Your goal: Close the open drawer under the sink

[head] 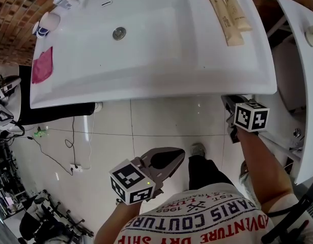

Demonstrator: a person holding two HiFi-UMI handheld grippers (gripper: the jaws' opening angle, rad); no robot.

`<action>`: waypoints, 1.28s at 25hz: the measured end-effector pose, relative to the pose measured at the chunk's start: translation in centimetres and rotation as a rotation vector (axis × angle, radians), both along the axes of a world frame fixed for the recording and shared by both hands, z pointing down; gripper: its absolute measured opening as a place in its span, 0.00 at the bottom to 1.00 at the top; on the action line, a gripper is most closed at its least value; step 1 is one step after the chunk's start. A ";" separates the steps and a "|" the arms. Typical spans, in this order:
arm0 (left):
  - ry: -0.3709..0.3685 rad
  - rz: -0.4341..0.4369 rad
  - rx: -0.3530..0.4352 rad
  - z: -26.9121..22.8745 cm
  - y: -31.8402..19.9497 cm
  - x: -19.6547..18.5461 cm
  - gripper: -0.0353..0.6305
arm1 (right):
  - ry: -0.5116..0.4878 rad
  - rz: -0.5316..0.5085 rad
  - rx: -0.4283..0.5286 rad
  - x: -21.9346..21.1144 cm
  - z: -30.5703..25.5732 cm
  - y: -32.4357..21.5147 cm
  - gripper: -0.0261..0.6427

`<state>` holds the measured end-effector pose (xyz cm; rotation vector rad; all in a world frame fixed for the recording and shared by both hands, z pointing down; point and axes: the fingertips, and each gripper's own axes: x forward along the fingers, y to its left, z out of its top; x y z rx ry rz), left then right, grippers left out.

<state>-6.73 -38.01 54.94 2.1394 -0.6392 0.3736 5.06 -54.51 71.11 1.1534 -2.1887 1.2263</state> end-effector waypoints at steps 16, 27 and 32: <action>0.017 -0.009 0.052 -1.0 1.1 -0.6 0.03 | -0.121 -0.060 -0.050 -0.1 -2.5 6.9 0.05; 0.045 0.036 0.215 -7.9 14.3 1.4 0.03 | -0.276 -0.317 0.125 -3.6 -18.9 27.6 0.05; 0.042 0.066 0.334 -12.2 25.1 2.7 0.03 | -0.274 -0.421 0.296 -3.4 -26.4 39.9 0.05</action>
